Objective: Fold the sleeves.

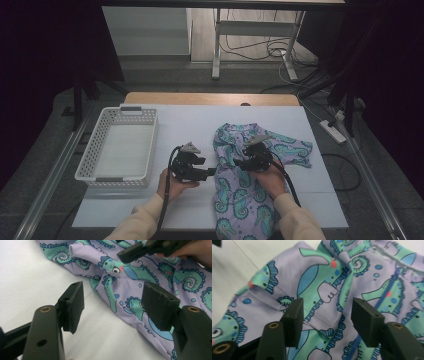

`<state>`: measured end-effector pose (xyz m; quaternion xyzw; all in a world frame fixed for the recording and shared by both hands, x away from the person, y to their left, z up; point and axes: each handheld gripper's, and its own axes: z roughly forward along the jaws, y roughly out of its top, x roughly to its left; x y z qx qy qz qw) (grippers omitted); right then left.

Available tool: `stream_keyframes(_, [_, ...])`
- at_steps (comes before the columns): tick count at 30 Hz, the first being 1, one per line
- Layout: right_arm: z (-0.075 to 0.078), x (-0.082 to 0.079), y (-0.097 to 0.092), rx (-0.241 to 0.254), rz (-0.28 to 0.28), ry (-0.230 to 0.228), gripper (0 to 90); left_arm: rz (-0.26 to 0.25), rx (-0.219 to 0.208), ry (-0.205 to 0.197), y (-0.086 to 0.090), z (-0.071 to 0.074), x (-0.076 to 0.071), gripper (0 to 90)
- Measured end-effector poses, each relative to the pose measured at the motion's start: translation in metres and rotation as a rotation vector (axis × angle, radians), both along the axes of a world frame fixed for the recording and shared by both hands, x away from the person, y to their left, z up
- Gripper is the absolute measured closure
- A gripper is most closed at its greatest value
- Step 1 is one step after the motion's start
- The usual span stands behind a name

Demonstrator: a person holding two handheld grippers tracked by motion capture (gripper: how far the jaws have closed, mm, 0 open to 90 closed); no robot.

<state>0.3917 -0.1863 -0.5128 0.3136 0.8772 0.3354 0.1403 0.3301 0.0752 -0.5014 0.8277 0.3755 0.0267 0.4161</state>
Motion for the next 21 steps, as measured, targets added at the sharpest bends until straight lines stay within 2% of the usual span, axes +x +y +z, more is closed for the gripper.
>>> stream_keyframes(3, [-0.005,0.002,0.003,-0.027,-0.003,0.008,54.0,0.001,0.003,0.001,0.000,0.000,0.000,35.2])
stream_keyframes(7, [-0.007,0.003,0.003,-0.035,0.010,0.015,75.0,0.003,0.001,-0.001,0.000,0.000,0.000,35.1])
stream_keyframes(10, [-0.005,0.002,0.003,-0.054,0.022,-0.014,86.6,0.002,0.006,0.000,0.001,-0.001,-0.001,34.9])
stream_keyframes(16, [0.008,0.008,-0.003,-0.059,0.015,-0.065,87.7,0.007,0.006,0.003,0.003,-0.003,-0.002,34.5])
stream_keyframes(18, [0.013,0.016,-0.009,-0.066,-0.003,-0.077,87.7,0.005,0.010,0.008,0.003,-0.003,-0.001,34.4])
stream_keyframes(21, [0.018,0.027,-0.016,-0.048,-0.028,-0.088,87.7,-0.001,0.012,0.007,0.002,-0.004,0.000,34.2])
